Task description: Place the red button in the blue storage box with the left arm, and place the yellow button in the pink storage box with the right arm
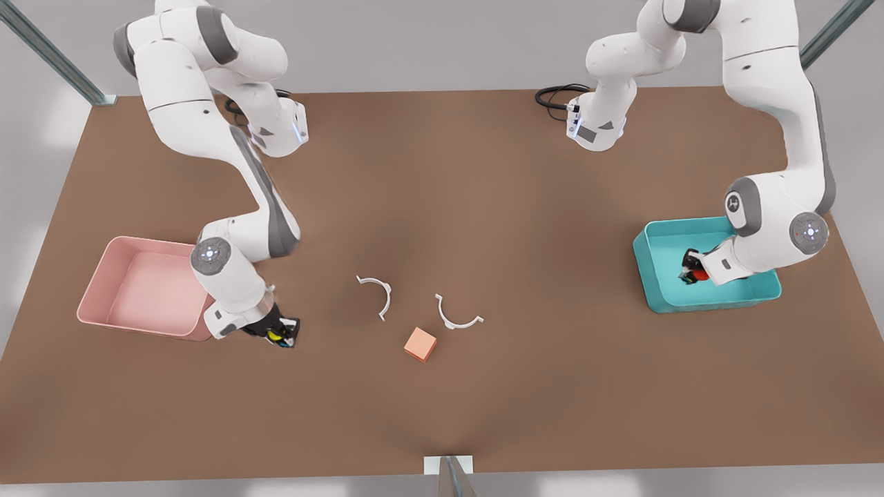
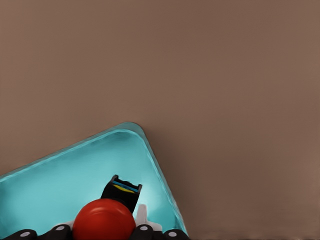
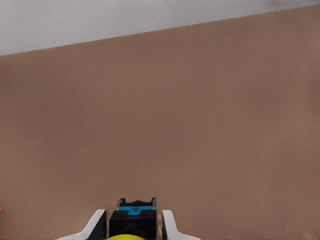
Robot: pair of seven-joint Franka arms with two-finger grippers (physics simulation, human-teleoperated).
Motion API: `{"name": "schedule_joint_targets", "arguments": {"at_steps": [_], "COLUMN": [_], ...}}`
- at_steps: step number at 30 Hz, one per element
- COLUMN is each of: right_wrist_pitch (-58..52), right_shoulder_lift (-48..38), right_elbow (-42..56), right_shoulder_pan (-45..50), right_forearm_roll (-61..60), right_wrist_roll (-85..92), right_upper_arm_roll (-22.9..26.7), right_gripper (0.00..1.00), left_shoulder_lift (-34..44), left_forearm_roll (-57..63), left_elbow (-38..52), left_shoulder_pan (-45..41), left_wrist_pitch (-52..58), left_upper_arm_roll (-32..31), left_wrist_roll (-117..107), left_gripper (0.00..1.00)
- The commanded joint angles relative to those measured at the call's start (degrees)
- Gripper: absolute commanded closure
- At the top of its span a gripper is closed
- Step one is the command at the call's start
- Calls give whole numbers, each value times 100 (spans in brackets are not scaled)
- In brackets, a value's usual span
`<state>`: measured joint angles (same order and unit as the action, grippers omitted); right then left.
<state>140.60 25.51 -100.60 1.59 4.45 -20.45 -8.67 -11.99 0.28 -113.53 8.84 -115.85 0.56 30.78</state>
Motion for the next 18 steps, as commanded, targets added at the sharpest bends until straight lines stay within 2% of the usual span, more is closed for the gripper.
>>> {"name": "schedule_joint_targets", "arguments": {"at_steps": [1,3,4,6,8,10,11,12,13,14,15,16,17,18], "right_wrist_pitch": [-525,-692,-736,-1245,-1219,-1184,-1175,-1035,-991,-842,-780,-780,-789,-789], "right_shoulder_lift": [-99,-283,-274,-441,-749,-1083,-1145,-1101,-1083,-960,-872,-846,-802,-758], "right_elbow": [-3,-197,-223,-276,-794,-1312,-1453,-1524,-1542,-1542,-1542,-1533,-1533,-1524], "right_shoulder_pan": [-500,-993,-1204,-1433,-1679,-1986,-2197,-2347,-2373,-2496,-2611,-2611,-2619,-2681], "right_forearm_roll": [21,21,21,21,21,21,21,21,21,21,21,21,12,12], "right_wrist_roll": [2254,2844,3081,3310,3442,3714,3916,4145,4198,4382,4514,4550,4550,4550], "right_upper_arm_roll": [-3,-12,-12,-12,-12,-12,-12,-12,-3,-3,-12,-12,-3,6], "right_gripper": [48,48,48,48,48,47,46,46,46,45,43,41,33,4], "left_shoulder_lift": [346,381,373,346,390,531,461,198,-242,-366,-138,425,627,601], "left_forearm_roll": [-63,-388,-415,-415,-415,-406,-406,-415,-406,-362,-362,-362,-178,-45], "left_elbow": [-678,-1285,-1321,-1277,-1250,-847,-487,284,1666,2291,2564,2564,2564,2599], "left_shoulder_pan": [91,460,478,460,399,-128,-549,-770,-884,-946,-955,-911,-928,-1007], "left_wrist_pitch": [-578,-1203,-1212,-1203,-1194,-1097,-1062,-599,606,977,1503,2119,2207,2172], "left_upper_arm_roll": [75,85,85,93,76,50,50,49,49,58,58,76,76,49], "left_wrist_roll": [2836,3539,3584,3549,3189,1409,-296,-1475,-2427,-2875,-3034,-2964,-2964,-2964], "left_gripper": [47,46,0,0,0,0,0,0,0,0,0,0,0,0]}}
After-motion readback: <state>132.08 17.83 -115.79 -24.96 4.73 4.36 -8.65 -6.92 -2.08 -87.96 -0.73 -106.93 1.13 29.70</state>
